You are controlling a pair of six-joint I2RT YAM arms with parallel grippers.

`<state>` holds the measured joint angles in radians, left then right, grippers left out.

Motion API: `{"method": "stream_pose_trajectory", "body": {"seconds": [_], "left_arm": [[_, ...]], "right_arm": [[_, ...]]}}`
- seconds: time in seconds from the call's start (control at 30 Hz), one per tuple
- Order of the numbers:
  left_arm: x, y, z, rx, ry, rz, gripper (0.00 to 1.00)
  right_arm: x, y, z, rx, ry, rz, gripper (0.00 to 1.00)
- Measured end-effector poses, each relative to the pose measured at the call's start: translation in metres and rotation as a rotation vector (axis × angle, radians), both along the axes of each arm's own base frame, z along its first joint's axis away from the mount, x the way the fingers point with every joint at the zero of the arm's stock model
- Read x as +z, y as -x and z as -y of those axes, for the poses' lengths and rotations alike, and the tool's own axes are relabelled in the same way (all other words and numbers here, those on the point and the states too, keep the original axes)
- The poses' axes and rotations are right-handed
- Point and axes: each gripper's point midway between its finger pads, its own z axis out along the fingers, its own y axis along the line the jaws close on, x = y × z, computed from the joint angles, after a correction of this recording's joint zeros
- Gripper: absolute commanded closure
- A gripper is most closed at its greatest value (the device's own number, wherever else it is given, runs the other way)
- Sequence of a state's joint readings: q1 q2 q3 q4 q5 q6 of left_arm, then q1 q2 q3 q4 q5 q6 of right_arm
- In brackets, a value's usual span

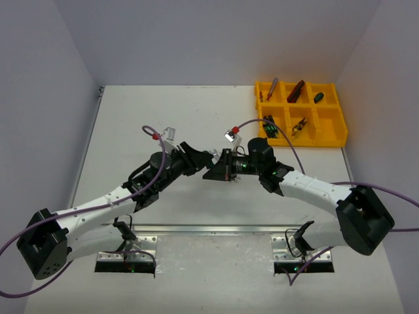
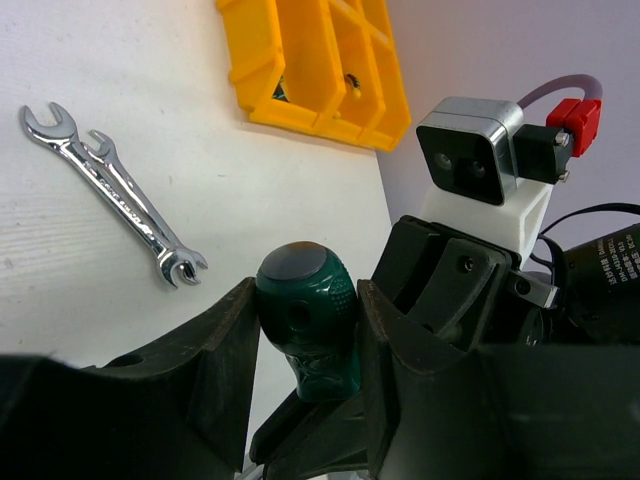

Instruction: Sort the tools into containers

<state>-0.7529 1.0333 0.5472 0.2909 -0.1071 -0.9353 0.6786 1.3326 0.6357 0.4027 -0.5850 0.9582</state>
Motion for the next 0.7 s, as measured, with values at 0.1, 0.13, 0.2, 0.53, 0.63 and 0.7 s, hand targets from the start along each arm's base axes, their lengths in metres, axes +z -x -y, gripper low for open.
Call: {"method": "stream_pose_trajectory", "body": {"seconds": [0.1, 0.13, 0.2, 0.53, 0.63, 0.7], "left_arm": [[-0.001, 0.002, -0.001, -0.002, -0.013, 0.001, 0.47], [-0.002, 0.003, -0.001, -0.003, -0.019, 0.002, 0.33], [-0.003, 0.004, -0.002, -0.009, -0.035, 0.004, 0.01], [0.016, -0.007, -0.015, 0.065, -0.139, 0.017, 0.00], [0.048, -0.022, -0.034, 0.198, -0.182, 0.017, 0.00], [0.069, -0.027, -0.056, 0.309, -0.224, 0.004, 0.00]], "right_arm": [[-0.002, 0.002, 0.000, 0.009, 0.011, 0.009, 1.00], [-0.003, 0.002, 0.000, 0.012, 0.014, 0.011, 1.00], [-0.004, 0.001, 0.001, 0.006, 0.021, 0.017, 1.00], [-0.020, -0.023, 0.016, -0.102, 0.122, 0.024, 1.00], [-0.022, -0.051, 0.037, -0.201, 0.173, 0.009, 1.00], [-0.023, -0.086, 0.069, -0.319, 0.225, -0.028, 1.00]]}}
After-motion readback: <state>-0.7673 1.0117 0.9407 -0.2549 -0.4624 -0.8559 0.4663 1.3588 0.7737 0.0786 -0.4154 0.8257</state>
